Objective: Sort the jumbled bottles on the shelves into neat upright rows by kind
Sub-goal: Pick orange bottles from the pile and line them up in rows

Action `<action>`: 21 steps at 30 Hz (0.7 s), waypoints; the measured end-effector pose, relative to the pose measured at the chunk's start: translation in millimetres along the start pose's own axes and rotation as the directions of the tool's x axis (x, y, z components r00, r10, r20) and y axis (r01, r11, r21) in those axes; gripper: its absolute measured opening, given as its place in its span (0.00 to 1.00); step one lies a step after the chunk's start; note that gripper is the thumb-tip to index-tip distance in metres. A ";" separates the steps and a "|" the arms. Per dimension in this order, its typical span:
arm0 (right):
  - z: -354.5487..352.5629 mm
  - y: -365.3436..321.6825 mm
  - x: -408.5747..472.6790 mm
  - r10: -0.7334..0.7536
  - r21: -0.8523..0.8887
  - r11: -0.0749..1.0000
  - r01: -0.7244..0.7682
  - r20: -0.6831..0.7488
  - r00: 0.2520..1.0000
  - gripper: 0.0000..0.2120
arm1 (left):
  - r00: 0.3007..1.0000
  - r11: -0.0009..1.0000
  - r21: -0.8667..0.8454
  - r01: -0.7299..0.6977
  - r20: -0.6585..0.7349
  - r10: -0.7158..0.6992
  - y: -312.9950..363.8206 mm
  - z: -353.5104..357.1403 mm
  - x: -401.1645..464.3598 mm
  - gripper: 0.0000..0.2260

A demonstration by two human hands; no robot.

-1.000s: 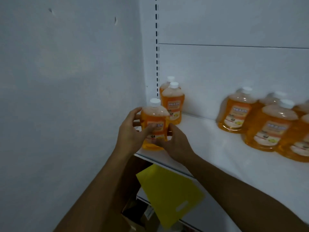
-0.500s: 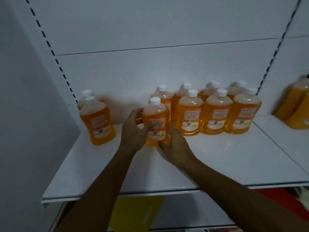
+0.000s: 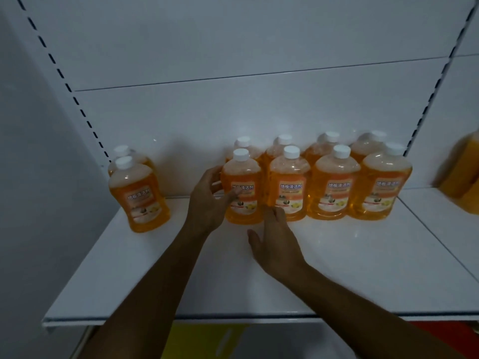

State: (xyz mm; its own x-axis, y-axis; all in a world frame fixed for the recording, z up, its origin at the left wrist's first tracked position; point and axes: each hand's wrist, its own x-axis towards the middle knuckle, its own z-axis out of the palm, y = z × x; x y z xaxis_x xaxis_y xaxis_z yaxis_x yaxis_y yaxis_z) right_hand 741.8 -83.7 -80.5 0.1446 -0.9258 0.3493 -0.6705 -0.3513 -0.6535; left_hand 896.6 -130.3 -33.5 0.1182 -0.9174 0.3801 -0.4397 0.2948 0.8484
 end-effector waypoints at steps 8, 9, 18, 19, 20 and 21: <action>13.0 -19.6 8.8 -0.244 0.105 0.965 0.241 0.010 0.970 0.08 | 0.992 0.973 0.230 0.004 -0.126 0.026 -12.5 -29.6 -38.5 0.22; 19.7 -25.8 11.8 -0.262 0.117 0.960 0.254 0.052 0.964 0.09 | 0.983 0.964 0.267 0.015 -0.178 0.034 -16.7 -43.2 -45.2 0.19; 90.0 -95.7 56.0 -0.121 0.332 0.943 0.006 0.327 0.937 0.33 | 0.836 0.944 0.278 0.178 -0.548 0.004 -53.4 -139.8 -52.2 0.32; 98.2 -101.4 61.2 -0.109 0.343 0.939 -0.012 0.328 0.938 0.34 | 0.850 0.948 0.251 0.195 -0.526 -0.036 -57.1 -144.6 -46.4 0.34; 105.7 -106.1 65.1 -0.096 0.357 0.934 -0.031 0.334 0.938 0.34 | 0.873 0.951 0.230 0.205 -0.483 -0.071 -59.8 -148.3 -41.1 0.35; 112.1 -110.0 68.0 -0.086 0.377 0.925 -0.054 0.344 0.935 0.33 | 0.898 0.956 0.223 0.192 -0.433 -0.079 -63.7 -151.5 -36.4 0.35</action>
State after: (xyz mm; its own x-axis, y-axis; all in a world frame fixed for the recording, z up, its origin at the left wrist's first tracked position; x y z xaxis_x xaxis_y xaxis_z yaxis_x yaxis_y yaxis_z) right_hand 907.0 -123.7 -60.1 0.4433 -0.8835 0.1516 -0.3534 -0.3277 -0.8762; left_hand 1055.2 -75.2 -45.5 0.5267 -0.7310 0.4338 -0.5960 0.0463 0.8017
